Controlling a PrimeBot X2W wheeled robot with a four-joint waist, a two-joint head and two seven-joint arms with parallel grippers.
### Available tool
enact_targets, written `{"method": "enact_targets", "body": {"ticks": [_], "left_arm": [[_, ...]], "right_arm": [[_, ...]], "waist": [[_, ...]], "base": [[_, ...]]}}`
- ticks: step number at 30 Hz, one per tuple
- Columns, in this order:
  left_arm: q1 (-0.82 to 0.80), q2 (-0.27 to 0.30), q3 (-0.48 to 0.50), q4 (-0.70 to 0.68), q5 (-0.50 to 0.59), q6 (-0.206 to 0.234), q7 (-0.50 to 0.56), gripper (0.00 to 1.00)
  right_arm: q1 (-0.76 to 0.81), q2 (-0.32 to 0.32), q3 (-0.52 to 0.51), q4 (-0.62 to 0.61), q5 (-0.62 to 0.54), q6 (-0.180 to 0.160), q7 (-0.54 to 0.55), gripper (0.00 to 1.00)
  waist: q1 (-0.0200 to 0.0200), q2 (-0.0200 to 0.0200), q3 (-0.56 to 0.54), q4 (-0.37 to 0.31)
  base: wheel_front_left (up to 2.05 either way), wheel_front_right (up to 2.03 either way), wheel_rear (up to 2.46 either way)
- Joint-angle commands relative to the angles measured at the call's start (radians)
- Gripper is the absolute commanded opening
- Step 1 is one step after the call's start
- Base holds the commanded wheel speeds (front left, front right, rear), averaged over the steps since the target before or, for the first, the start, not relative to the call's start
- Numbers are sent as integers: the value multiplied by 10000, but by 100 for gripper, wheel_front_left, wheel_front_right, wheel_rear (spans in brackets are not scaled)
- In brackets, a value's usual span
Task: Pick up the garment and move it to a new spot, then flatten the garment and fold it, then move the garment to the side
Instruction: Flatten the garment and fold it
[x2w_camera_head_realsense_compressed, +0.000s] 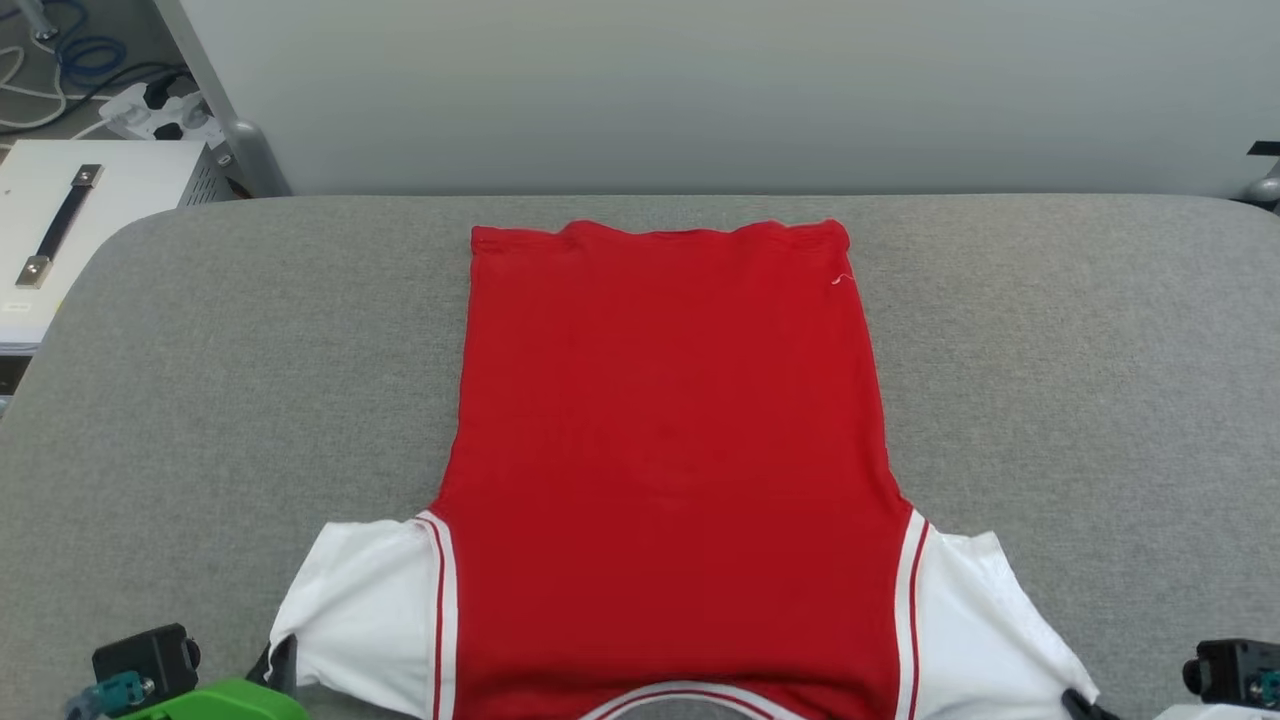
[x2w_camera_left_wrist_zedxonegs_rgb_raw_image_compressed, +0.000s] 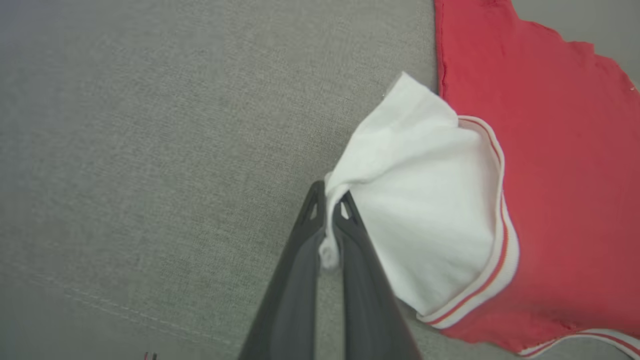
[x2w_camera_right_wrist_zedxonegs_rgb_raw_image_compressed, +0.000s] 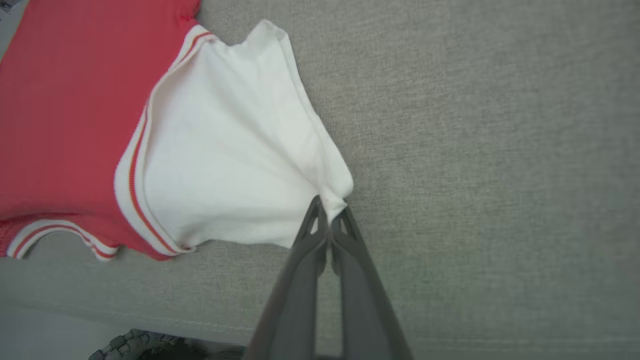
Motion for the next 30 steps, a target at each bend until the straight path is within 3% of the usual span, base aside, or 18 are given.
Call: {"method": "enact_targets", "body": {"ticks": [1,5,6,8,16,21,26,30], "left_arm": [[205,-48,7,28,-47,39,-47,0],[184,-260,-216,240,73,-110,-235,0],[94,-316,-272,290,162,-171,-346,0],[-115,-415,-369,370,335,-282,-547,0],[-910,-617,-601,68,1061,-261,-1119,0],[-1478,-746,-844,-421,1564,-110,-1250,0],[-2128,-1025,-1173,-708,2019,-77,-1370,0],[-2656,-1331,-1486,-787,2335,-154,-1480,0]], "right_arm": [[234,137,-48,-68,-130,-19,207,0],[391,396,0,-31,-113,-19,467,0],[331,382,39,-28,-128,-19,442,40],[76,373,15,-63,-126,-19,205,100],[-1864,36,-238,323,-518,-19,-1204,100],[-3901,-278,-513,1362,-701,-19,-1818,100],[-6059,-853,-319,2782,-562,-19,-1763,100],[-7813,-1348,75,3968,-384,-19,-1101,100]], "waist": [[1,-1,21,3],[1,-1,90,48],[1,-1,120,72],[1,-1,198,117],[1,-1,677,423],[1,-1,1324,841],[1,-1,1997,1386],[1,-1,2548,1855]], "base": [[0,0,0],[0,0,0],[0,0,0],[0,0,0],[0,0,0],[0,0,0],[0,0,0],[0,0,0]]}}
